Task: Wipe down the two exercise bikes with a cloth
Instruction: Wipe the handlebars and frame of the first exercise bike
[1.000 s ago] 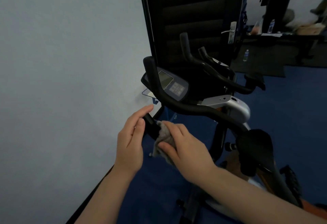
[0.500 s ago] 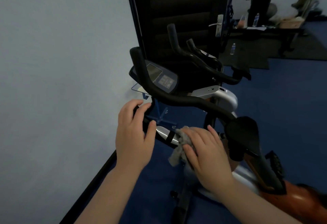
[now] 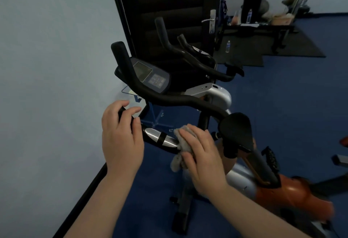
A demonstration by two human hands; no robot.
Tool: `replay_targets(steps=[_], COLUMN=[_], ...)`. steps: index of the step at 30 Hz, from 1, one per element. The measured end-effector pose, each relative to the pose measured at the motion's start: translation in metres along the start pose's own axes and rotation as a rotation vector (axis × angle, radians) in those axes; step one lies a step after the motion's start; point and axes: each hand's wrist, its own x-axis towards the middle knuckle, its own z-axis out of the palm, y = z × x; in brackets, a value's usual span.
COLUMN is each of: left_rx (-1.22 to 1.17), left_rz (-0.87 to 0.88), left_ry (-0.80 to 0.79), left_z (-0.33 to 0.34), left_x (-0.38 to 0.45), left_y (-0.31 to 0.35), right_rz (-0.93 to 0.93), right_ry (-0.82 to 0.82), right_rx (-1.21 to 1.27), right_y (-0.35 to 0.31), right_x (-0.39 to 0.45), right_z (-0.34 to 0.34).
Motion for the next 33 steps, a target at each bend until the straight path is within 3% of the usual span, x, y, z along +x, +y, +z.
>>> replay_targets(steps=[3, 6, 8, 11, 13, 19, 23, 25, 29, 33], left_rx=[-0.014, -0.009, -0.014, -0.011, -0.013, -0.010, -0.052, 0.040, 0.131, 0.193], left_rz=[-0.018, -0.017, -0.014, -0.026, -0.050, -0.095, -0.225, -0.153, -0.048, -0.066], left_ry=[0.007, -0.015, -0.029, -0.044, -0.045, -0.048, -0.003, 0.003, -0.172, -0.123], left_z=[0.000, -0.002, -0.005, -0.007, -0.007, -0.005, 0.007, 0.014, 0.029, 0.036], left_x=[0.001, 0.001, 0.001, 0.001, 0.001, -0.002, -0.003, -0.007, -0.029, -0.036], left_y=[0.002, 0.003, 0.002, 0.003, 0.005, 0.011, 0.036, 0.046, 0.053, 0.053], right_rz=[0.145, -0.050, -0.048, 0.099, 0.093, -0.124, -0.266, -0.319, -0.380, -0.341], right_ry=[0.104, -0.050, -0.084, 0.037, 0.048, -0.545, -0.755, -0.875, -1.164, -1.223], right_rx=[0.045, -0.007, 0.043, 0.135, 0.081, -0.173, -0.333, -0.342, -0.313, -0.225], right_y=[-0.033, -0.020, -0.001, -0.013, -0.024, -0.006, -0.007, 0.000, 0.018, 0.032], right_x=[0.004, 0.016, 0.022, 0.017, 0.014, 0.042, 0.074, 0.095, 0.136, 0.163], right_z=[0.022, 0.009, -0.004, 0.002, 0.010, -0.037, -0.046, -0.055, -0.076, -0.077])
